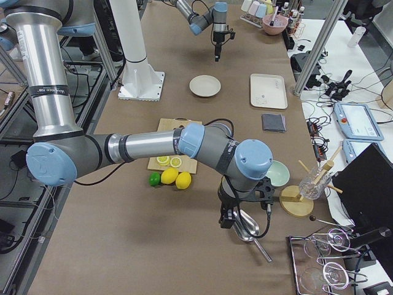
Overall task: Place red cherry on plate
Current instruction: 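Withdraw the left arm while the right gripper moves toward the cutting board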
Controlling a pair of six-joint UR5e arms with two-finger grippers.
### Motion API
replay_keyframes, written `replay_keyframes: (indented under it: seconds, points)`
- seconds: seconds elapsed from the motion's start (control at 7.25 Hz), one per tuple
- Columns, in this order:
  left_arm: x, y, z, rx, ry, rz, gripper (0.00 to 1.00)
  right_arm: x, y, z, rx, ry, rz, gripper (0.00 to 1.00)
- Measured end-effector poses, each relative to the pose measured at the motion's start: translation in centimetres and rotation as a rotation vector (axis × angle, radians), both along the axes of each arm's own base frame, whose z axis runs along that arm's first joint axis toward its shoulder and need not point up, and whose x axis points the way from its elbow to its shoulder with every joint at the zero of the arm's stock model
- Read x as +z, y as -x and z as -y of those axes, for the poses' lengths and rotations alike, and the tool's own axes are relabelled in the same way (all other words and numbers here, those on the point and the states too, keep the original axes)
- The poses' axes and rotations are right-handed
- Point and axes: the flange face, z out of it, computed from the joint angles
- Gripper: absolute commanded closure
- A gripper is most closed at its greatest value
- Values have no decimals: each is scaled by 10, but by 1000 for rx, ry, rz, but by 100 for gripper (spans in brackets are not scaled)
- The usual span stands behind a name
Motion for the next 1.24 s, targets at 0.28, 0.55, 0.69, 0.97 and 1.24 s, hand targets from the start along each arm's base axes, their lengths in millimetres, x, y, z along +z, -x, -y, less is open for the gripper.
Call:
replay_keyframes:
  seconds: [0.28,0.55,0.69,0.97,1.24]
  points:
    - [58,91,18,22,-42,19,2,-20,-5,6,12,-8,2,1]
    - [113,179,27,38,-78,24,2,-62,-4,14,22,-9,8,0]
    - [138,219,28,42,-85,14,2,-78,4,17,18,-17,7,0]
    - [185,284,29,55,-102,-18,2,-118,40,24,24,-26,-9,0]
    - [227,320,22,62,-115,-31,2,-163,80,11,37,-25,-11,1]
